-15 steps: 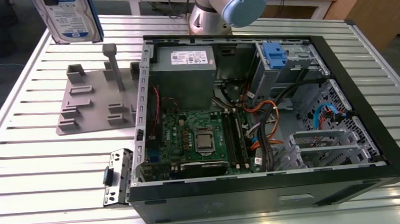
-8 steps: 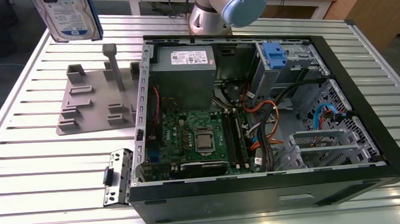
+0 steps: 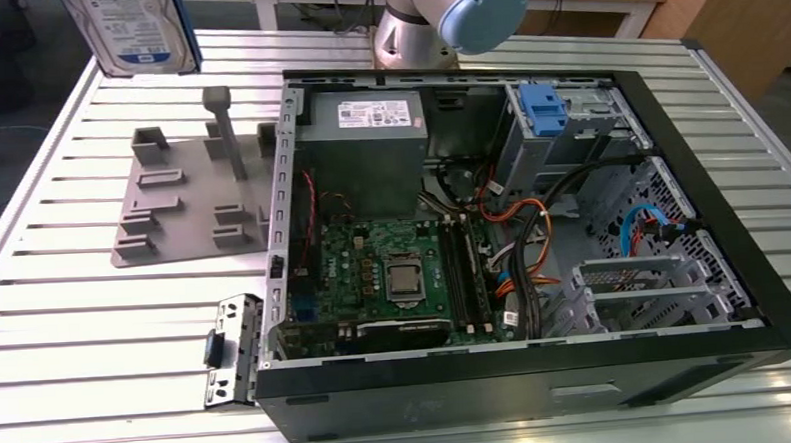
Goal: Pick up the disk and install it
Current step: 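Pick up the disk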
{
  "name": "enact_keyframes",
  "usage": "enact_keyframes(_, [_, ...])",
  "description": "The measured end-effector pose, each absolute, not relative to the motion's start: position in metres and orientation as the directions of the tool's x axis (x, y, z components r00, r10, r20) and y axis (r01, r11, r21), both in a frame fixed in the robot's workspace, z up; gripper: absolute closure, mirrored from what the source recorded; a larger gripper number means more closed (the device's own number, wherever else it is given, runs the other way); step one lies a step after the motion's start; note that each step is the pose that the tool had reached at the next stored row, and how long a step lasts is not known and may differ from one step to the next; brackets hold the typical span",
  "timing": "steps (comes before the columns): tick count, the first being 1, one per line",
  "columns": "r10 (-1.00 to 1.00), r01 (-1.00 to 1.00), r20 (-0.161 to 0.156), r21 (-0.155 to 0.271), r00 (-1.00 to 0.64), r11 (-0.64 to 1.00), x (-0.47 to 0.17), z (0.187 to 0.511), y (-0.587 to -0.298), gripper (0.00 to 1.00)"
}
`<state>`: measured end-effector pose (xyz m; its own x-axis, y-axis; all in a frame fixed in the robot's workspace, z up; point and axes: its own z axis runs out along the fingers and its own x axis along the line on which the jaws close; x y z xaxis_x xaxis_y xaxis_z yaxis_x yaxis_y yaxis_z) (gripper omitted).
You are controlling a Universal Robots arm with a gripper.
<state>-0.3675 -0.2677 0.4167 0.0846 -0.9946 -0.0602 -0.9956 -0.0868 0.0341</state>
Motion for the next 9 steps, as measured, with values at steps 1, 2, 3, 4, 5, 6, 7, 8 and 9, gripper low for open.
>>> enact_keyframes(1, [-0.995, -0.996, -0.060, 0.034, 0.085, -0.087, -0.368, 0.418, -0.268, 0.64])
enact_keyframes(2, [-0.995, -0.996, -0.060, 0.034, 0.085, -0.087, -0.368, 0.419, -0.268, 0.64])
enact_keyframes(3, [-0.995, -0.996, -0.060, 0.034, 0.085, -0.087, -0.368, 0.421, -0.268, 0.64])
enact_keyframes(4, [-0.995, -0.996, -0.060, 0.034, 0.085, -0.087, -0.368, 0.422, -0.268, 0.64])
enact_keyframes(5, [-0.995, -0.996, -0.060, 0.034, 0.085, -0.087, -0.368, 0.424, -0.268, 0.64])
enact_keyframes(6, [-0.995, -0.996, -0.060, 0.034, 0.085, -0.087, -0.368, 0.425, -0.268, 0.64])
enact_keyframes(7, [-0.995, -0.996, -0.060, 0.034, 0.085, -0.087, -0.368, 0.426, -0.268, 0.64])
enact_keyframes(8, [-0.995, -0.996, -0.060, 0.034, 0.085, -0.087, -0.368, 0.428, -0.268, 0.64])
enact_keyframes(9, [-0.995, -0.996, -0.060, 0.034, 0.085, -0.087, -0.368, 0.429, -0.268, 0.64])
